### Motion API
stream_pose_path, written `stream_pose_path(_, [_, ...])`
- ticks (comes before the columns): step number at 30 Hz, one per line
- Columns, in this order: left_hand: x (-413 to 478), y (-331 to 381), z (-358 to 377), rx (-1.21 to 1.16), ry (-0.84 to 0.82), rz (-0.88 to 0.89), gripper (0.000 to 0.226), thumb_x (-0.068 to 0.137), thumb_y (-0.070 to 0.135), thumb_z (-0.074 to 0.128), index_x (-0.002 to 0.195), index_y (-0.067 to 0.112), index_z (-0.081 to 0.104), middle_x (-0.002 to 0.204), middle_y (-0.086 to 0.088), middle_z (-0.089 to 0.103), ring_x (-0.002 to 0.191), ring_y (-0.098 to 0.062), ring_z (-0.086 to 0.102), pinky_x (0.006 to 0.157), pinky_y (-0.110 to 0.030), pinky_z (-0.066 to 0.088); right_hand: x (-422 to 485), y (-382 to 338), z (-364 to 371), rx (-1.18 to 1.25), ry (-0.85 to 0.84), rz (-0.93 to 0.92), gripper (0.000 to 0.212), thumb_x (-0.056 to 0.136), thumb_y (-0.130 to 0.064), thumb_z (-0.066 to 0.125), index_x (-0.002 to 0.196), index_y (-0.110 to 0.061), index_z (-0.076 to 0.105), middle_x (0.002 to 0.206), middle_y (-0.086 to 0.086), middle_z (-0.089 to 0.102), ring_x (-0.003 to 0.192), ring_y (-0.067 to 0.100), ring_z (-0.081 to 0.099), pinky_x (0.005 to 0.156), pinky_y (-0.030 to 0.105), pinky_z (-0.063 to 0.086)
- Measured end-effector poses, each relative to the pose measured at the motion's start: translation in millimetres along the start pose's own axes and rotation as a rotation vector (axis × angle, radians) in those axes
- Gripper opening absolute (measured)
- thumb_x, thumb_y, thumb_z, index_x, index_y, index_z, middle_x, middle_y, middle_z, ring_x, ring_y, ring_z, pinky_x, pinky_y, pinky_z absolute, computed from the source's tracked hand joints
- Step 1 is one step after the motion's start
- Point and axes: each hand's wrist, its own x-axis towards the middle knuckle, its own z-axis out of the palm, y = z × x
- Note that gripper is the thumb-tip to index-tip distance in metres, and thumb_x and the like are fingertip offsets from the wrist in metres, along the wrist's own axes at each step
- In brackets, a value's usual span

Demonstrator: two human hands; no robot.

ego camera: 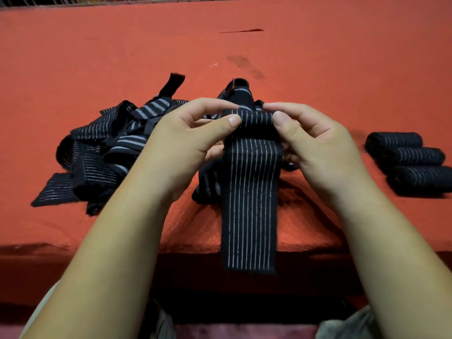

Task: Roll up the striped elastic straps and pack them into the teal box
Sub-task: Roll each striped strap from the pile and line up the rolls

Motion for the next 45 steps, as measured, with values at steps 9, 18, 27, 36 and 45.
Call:
stream_pose_path(9, [1,-1,3,-0.094,-0.031,-0.051,0.025,0.102,0.027,0.074,0.116,0.007,0.079,0.116,-0.009,0.082,0.11,-0.024,0.079,0.089,-0.031,0.062,0,0,-1,0.096,-0.004,0.006,0.025,0.104,-0.01,0.066,0.126,-0.019,0.072,0.084,-0.007,0.071,0.067,0.007,0.063,0.058,0.017,0.048])
stream_pose_path(18, [3,-3,-1,-0.113,-0.011,0.014,0.026,0.098,0.006,0.075,0.123,0.006,0.076,0.116,-0.012,0.081,0.11,-0.024,0.079,0.09,-0.032,0.062,0,2,-4,0.145,-0.065,0.049,0.024,0.104,-0.013,0.067,0.127,-0.01,0.074,0.101,0.014,0.07,0.078,0.016,0.061,0.062,0.018,0.048])
stream_pose_path(27, [-1,0,3,-0.047,-0.002,0.001,0.025,0.098,0.012,0.078,0.123,0.013,0.078,0.11,-0.011,0.082,0.105,-0.023,0.081,0.092,-0.04,0.066,0,-2,-3,0.071,-0.015,-0.021,0.027,0.106,-0.007,0.063,0.133,-0.008,0.067,0.087,-0.006,0.07,0.064,-0.001,0.061,0.056,0.013,0.047])
stream_pose_path(36, [-2,-1,9,-0.005,-0.033,0.003,0.034,0.099,0.013,0.078,0.131,0.024,0.074,0.115,-0.018,0.08,0.108,-0.028,0.08,0.096,-0.05,0.065,-2,-6,-6,0.017,-0.016,-0.062,0.031,0.103,-0.003,0.066,0.124,-0.026,0.069,0.096,0.007,0.069,0.072,0.014,0.063,0.057,0.023,0.053])
stream_pose_path(45, [-4,-1,12,-0.019,-0.053,0.049,0.023,0.103,0.016,0.071,0.126,0.019,0.075,0.109,-0.016,0.081,0.106,-0.031,0.08,0.094,-0.047,0.066,-1,-5,-8,0.076,-0.072,-0.046,0.047,0.098,0.01,0.065,0.134,-0.02,0.064,0.105,0.007,0.074,0.081,0.01,0.071,0.063,0.02,0.054])
